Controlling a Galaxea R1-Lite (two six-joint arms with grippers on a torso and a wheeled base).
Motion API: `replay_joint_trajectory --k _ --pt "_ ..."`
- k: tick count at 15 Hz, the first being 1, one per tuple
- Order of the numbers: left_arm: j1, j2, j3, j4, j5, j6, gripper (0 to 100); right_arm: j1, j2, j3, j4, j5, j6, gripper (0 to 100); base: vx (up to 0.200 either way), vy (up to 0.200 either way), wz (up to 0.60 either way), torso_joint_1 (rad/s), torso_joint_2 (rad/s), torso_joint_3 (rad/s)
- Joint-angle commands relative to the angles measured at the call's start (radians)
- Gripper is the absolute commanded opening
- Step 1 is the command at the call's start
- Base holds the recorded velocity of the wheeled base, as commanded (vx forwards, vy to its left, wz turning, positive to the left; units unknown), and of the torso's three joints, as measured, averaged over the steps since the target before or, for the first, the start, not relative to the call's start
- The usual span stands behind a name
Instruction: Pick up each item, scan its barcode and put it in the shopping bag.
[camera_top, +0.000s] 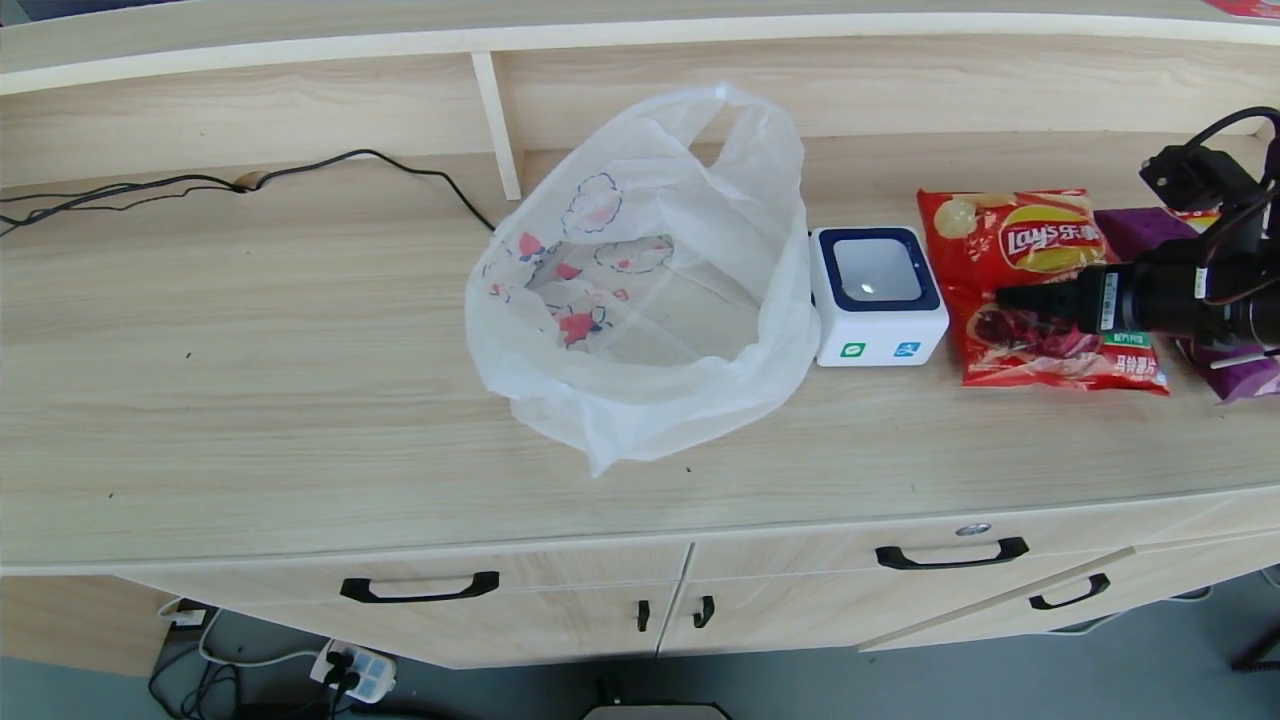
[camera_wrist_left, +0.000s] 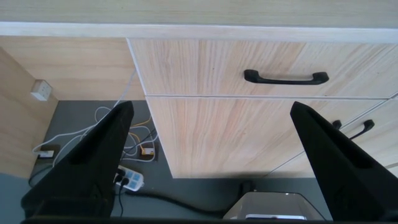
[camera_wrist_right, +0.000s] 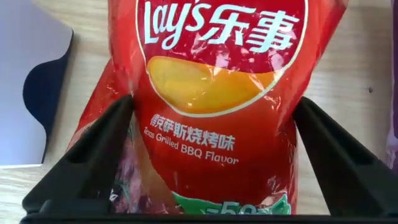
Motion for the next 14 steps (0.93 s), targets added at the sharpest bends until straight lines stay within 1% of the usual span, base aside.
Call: replay_joint_trajectory --k 1,4,7,8,9,10,12,14 --pt "0.000 0.002 0.000 0.000 0.001 0.001 100 0.003 -0.028 0.018 0.001 0.000 0.000 0 0.000 0.000 0.00 0.000 0.00 0.000" --pt "0.000 0.002 0.000 0.000 -0.001 0.001 100 0.014 -0.088 0.084 -0.011 0.000 0.000 0 0.000 0.000 0.00 0.000 0.00 0.000" --pt "0.000 0.002 0.000 0.001 -0.001 -0.001 100 0.029 -0.105 0.155 -0.123 0.006 0.002 0 0.000 0.000 0.00 0.000 0.00 0.000" --pt "0.000 0.002 0.000 0.000 -0.001 -0.001 100 0.029 -0.105 0.158 -0.131 0.006 0.002 0 0.000 0.000 0.00 0.000 0.00 0.000" --pt "0.000 0.002 0.000 0.001 -0.001 -0.002 100 0.029 -0.117 0.201 -0.219 0.031 0.028 0 0.000 0.000 0.00 0.000 0.00 0.000" --pt "0.000 0.002 0.000 0.001 -0.001 -0.002 100 0.033 -0.145 0.221 -0.237 0.043 0.072 0 0.000 0.000 0.00 0.000 0.00 0.000" --pt "0.000 0.002 0.000 0.001 0.001 -0.002 100 0.079 -0.240 0.276 -0.238 0.111 0.161 0 0.000 0.000 0.00 0.000 0.00 0.000" --pt "0.000 0.002 0.000 0.001 -0.001 -0.002 100 0.098 -0.343 0.350 -0.234 0.178 0.203 0 0.000 0.000 0.00 0.000 0.00 0.000"
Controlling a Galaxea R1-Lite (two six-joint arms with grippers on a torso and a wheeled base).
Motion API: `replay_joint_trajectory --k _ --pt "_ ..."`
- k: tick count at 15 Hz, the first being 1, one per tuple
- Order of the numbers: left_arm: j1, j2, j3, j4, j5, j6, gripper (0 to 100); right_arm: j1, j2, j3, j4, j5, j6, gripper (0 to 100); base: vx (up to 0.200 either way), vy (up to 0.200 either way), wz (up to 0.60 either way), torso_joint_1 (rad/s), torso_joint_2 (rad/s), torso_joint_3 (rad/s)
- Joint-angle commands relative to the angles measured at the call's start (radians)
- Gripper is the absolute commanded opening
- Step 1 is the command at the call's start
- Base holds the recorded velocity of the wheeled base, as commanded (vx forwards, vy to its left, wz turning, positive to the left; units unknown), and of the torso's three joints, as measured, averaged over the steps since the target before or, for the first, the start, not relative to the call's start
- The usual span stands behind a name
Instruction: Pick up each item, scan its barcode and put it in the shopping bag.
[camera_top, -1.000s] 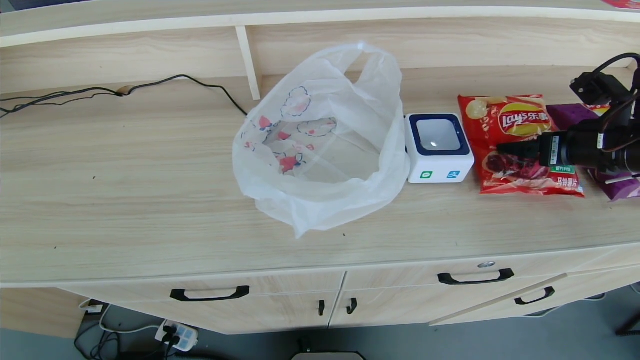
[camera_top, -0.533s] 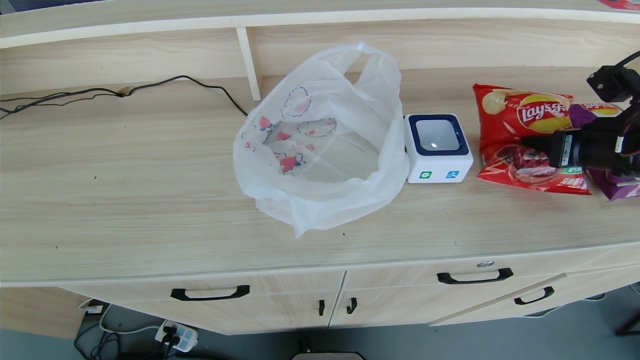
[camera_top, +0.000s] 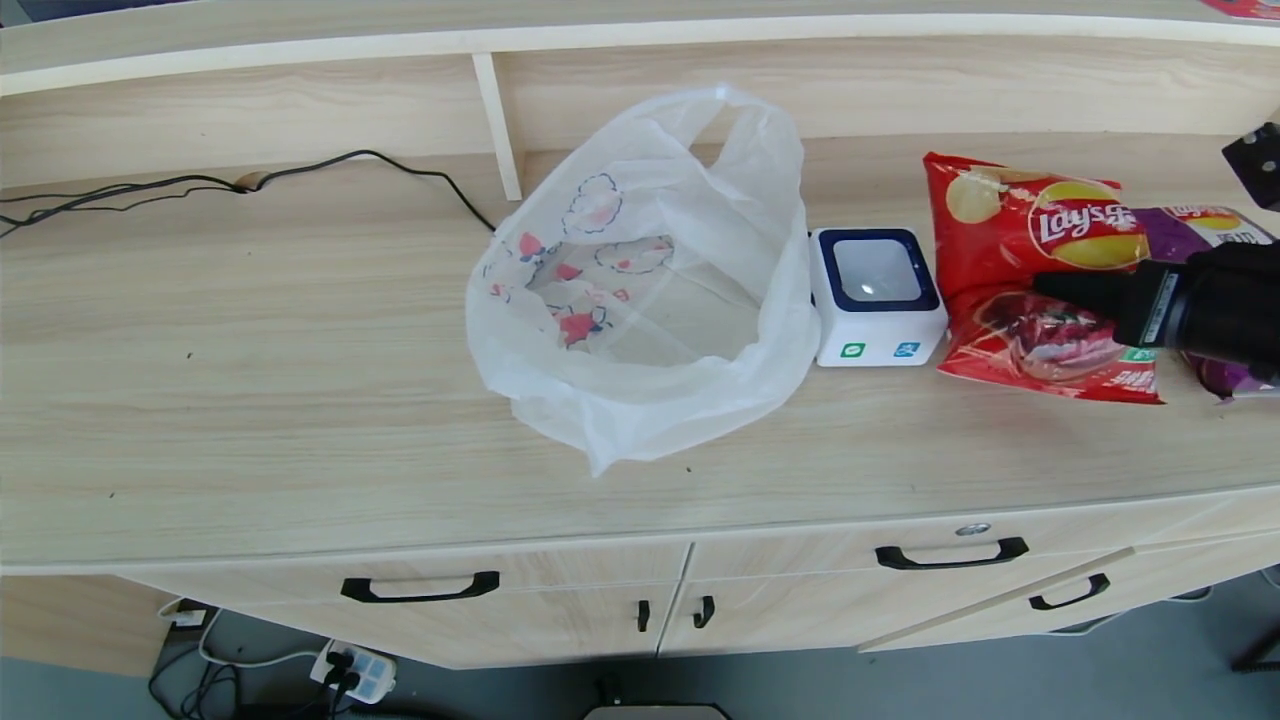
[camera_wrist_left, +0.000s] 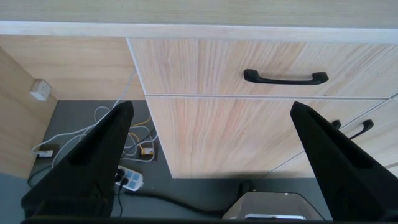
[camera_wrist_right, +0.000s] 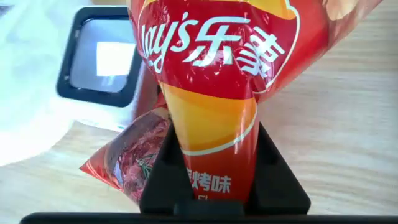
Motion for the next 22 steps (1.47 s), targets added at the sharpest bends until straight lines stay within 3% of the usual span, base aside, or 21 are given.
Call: replay_joint_trajectory --k 1,5,11,12,15,17,18,22 --pt "0.000 0.002 0.000 0.000 0.000 -0.001 100 0.030 -0.169 0.103 -0.001 0.064 0.071 0 0.000 0.000 0.00 0.000 0.00 0.000" --pt "0.000 0.002 0.000 0.000 0.000 -0.001 100 0.056 -0.384 0.193 0.005 0.093 0.267 0 0.000 0.000 0.00 0.000 0.00 0.000" --pt "0.000 0.002 0.000 0.003 0.000 0.002 100 0.362 -0.614 0.382 -0.053 0.096 0.653 0 0.000 0.000 0.00 0.000 0.00 0.000" --pt "0.000 0.002 0.000 0.003 0.000 0.002 100 0.439 -0.619 0.433 -0.113 0.096 0.701 0 0.000 0.000 0.00 0.000 0.00 0.000" --pt "0.000 0.002 0.000 0.001 0.000 0.002 100 0.547 -0.588 0.532 -0.271 0.097 0.824 0 0.000 0.000 0.00 0.000 0.00 0.000" --pt "0.000 0.002 0.000 0.000 0.000 0.005 100 0.554 -0.536 0.534 -0.320 0.096 0.834 0 0.000 0.000 0.00 0.000 0.00 0.000" --pt "0.000 0.002 0.000 0.000 0.000 0.014 100 0.562 -0.422 0.551 -0.469 0.096 0.914 0 0.000 0.000 0.00 0.000 0.00 0.000" --pt "0.000 0.002 0.000 0.000 0.000 0.003 100 0.635 -0.324 0.554 -0.728 0.096 1.195 0 0.000 0.000 0.00 0.000 0.00 0.000"
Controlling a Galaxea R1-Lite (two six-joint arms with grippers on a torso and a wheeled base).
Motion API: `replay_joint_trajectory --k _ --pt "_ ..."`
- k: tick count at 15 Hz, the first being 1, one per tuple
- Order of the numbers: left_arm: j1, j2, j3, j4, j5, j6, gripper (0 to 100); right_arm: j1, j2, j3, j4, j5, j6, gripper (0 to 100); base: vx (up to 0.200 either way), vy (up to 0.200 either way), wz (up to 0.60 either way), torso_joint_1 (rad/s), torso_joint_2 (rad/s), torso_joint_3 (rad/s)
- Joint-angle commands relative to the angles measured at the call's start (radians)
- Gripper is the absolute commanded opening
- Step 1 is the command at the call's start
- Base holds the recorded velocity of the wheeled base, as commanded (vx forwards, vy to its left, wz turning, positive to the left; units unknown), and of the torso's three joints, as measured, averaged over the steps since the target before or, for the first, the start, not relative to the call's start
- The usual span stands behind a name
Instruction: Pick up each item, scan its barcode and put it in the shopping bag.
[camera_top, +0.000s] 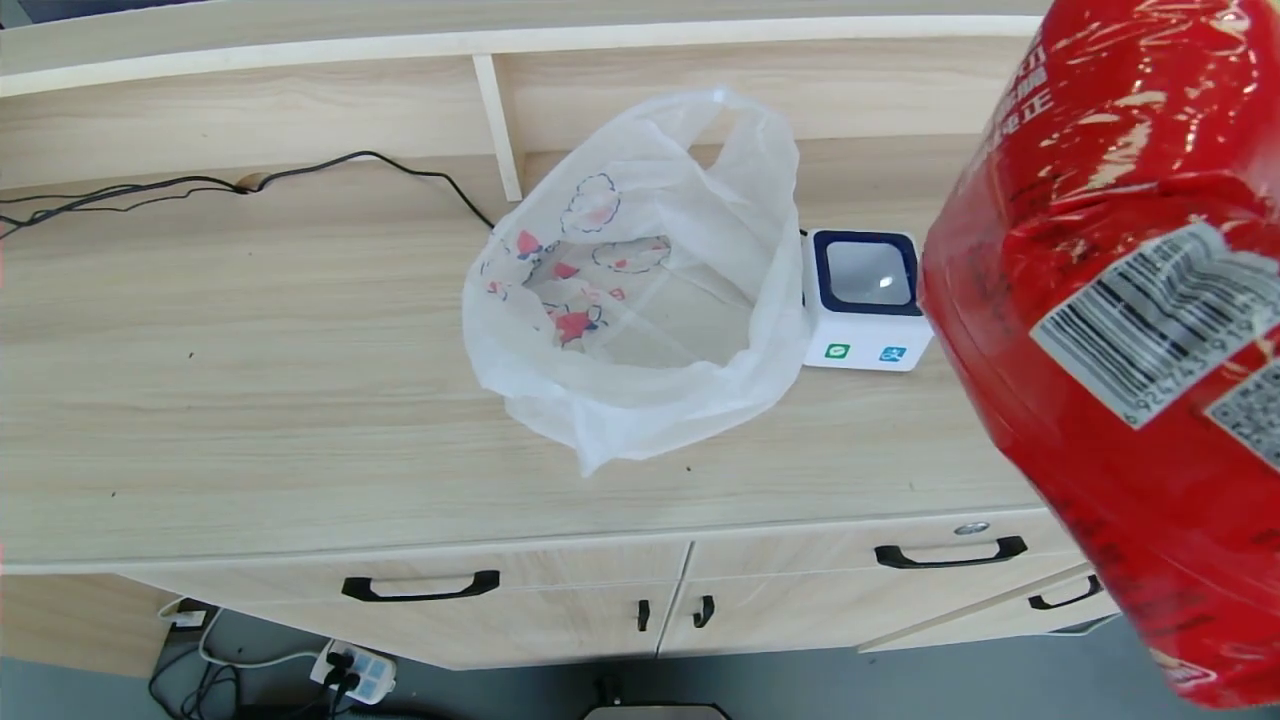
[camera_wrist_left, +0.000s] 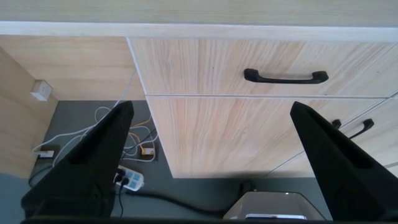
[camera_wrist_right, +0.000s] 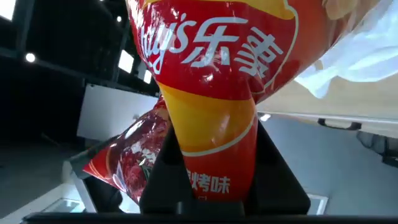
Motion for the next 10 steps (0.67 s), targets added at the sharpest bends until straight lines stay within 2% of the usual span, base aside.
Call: replay_joint_trajectory --k 1,2,4,8,10 --pt "0.000 0.002 0.000 -0.001 0.000 -0.001 100 0.044 0.126 0.013 -0.075 -0.004 0.023 0 0.000 0.000 0.00 0.000 0.00 0.000" --pt "0.000 0.002 0.000 -0.001 0.000 -0.001 100 0.046 0.167 0.031 -0.165 -0.017 0.026 0 0.000 0.000 0.00 0.000 0.00 0.000" --pt "0.000 0.002 0.000 -0.001 0.000 0.005 100 0.081 0.193 0.052 -0.254 -0.020 0.026 0 0.000 0.000 0.00 0.000 0.00 0.000" --pt "0.000 0.002 0.000 -0.001 0.000 0.007 100 0.208 0.156 0.082 -0.262 -0.020 0.027 0 0.000 0.000 0.00 0.000 0.00 0.000" --pt "0.000 0.002 0.000 -0.001 0.000 0.008 100 0.217 0.147 0.105 -0.305 -0.020 0.049 0 0.000 0.000 0.00 0.000 0.00 0.000"
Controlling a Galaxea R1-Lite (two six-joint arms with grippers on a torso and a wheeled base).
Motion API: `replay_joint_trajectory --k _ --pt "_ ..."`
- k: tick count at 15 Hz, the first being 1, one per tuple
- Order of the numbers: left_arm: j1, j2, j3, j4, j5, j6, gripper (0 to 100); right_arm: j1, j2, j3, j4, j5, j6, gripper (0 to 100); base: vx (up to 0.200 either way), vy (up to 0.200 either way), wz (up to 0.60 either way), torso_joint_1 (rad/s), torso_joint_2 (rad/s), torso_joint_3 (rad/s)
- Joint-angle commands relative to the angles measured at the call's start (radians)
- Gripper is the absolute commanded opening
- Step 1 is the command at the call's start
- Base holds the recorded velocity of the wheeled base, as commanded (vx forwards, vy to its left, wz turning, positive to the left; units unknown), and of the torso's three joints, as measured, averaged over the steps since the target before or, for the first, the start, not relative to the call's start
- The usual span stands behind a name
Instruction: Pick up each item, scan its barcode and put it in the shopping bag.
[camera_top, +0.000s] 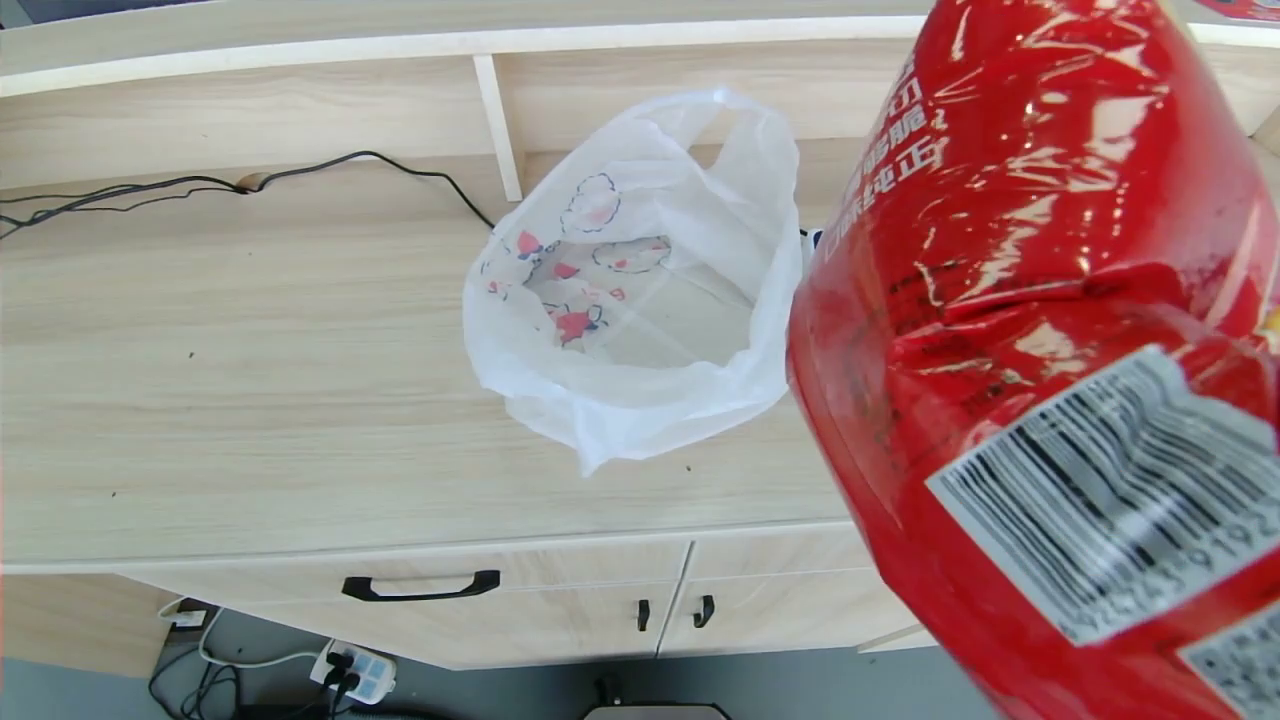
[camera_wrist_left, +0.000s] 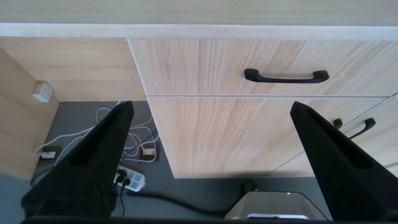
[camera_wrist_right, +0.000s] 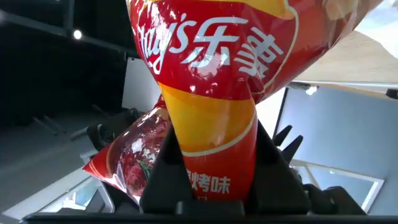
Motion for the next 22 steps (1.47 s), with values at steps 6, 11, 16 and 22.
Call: replay_joint_trajectory --k 6,11,16,22 --pt "0.000 0.002 0.000 0.000 -0.003 0.062 100 0.014 0.011 0.021 -0.027 0.000 0.060 0 0.000 0.000 0.00 0.000 0.00 0.000" --pt "0.000 0.002 0.000 0.000 -0.003 0.062 100 0.014 0.012 0.026 -0.028 0.000 0.061 0 0.000 0.000 0.00 0.000 0.00 0.000" --pt "0.000 0.002 0.000 0.000 -0.003 0.055 100 0.014 0.009 0.053 -0.071 0.002 0.095 0 0.000 0.000 0.00 0.000 0.00 0.000" --pt "-0.001 0.002 0.000 0.004 -0.003 0.055 100 -0.180 0.026 -0.131 0.275 -0.017 -0.252 0 0.000 0.000 0.00 0.000 0.00 0.000"
